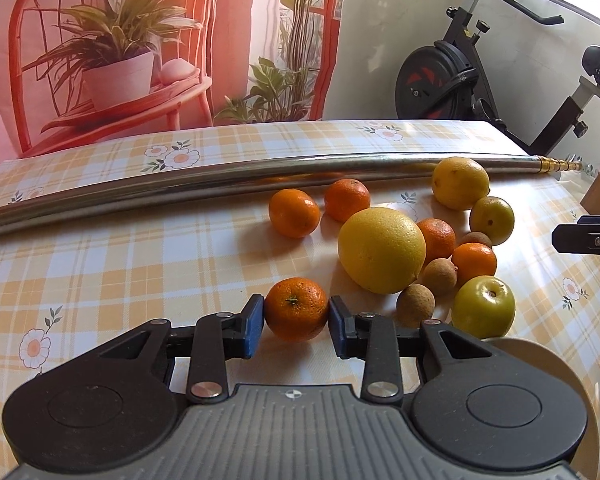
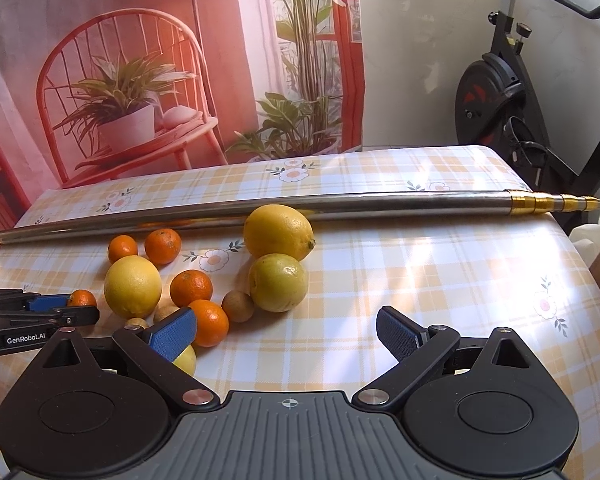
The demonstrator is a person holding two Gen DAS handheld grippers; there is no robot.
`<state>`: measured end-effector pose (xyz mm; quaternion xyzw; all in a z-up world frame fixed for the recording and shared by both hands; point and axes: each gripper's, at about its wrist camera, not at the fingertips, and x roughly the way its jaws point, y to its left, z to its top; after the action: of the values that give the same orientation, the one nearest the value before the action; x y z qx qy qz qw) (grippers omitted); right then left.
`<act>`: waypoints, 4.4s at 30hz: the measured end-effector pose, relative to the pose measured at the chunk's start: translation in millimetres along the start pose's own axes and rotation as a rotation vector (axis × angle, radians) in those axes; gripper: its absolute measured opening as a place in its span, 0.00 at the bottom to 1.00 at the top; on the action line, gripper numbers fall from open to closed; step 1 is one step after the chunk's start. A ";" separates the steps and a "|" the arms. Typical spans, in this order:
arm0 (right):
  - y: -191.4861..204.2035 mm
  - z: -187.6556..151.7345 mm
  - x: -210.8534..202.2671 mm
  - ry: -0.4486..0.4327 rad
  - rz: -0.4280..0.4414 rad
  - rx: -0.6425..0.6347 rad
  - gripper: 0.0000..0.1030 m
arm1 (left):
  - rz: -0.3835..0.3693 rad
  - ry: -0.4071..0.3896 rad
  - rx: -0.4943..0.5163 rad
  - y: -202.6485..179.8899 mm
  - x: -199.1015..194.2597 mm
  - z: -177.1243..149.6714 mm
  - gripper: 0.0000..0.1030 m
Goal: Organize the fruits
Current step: 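Close the right tool on a yellow-green grapefruit while the left tool holds the tangerine, then carry the grapefruit and tangerine to the white plate and release both, then grasp another tangerine with the left tool while the right tool returns to the pile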
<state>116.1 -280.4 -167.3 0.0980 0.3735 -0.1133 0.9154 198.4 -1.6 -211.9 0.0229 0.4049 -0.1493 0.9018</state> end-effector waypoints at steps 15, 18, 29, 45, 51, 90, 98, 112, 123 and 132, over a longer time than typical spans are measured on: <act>-18.1 8.9 49.3 -0.033 0.115 0.145 0.50 | 0.001 -0.068 -0.012 -5.5 -29.8 -9.2 0.35; -18.2 7.8 60.1 -0.032 0.108 0.162 0.49 | -0.008 -0.069 -0.018 -6.2 -31.0 -9.6 0.35; -23.8 2.9 82.2 -0.022 0.108 0.246 0.43 | -0.014 -0.073 -0.013 -9.4 -35.6 -14.6 0.35; -28.3 -7.9 45.2 -0.088 0.125 0.328 0.42 | -0.078 -0.049 -0.034 -15.2 -56.9 -24.3 0.35; -16.7 -15.3 8.8 -0.119 0.135 0.270 0.42 | -0.095 -0.044 -0.033 -19.0 -68.5 -31.4 0.35; 61.2 -102.6 -64.3 0.148 0.193 0.043 0.42 | -0.162 0.136 -0.070 -26.3 -86.6 -84.7 0.35; 62.5 -103.6 -60.6 0.181 0.160 0.025 0.43 | -0.145 0.128 -0.043 -29.8 -87.0 -84.5 0.35; 63.5 -91.5 -78.8 0.089 0.106 -0.032 0.44 | -0.101 0.040 0.045 -37.0 -105.6 -77.7 0.35; 40.2 -58.2 -112.0 -0.130 -0.006 -0.079 0.44 | -0.015 -0.126 0.101 -24.6 -136.3 -30.4 0.36; 16.7 -39.4 -115.2 -0.236 -0.046 -0.034 0.46 | 0.036 -0.211 0.038 -9.0 -138.4 3.0 0.36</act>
<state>14.7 -238.6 -112.0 0.0596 0.2672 -0.1386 0.9517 111.1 24.1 -107.1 0.0311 0.3042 -0.1424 0.9414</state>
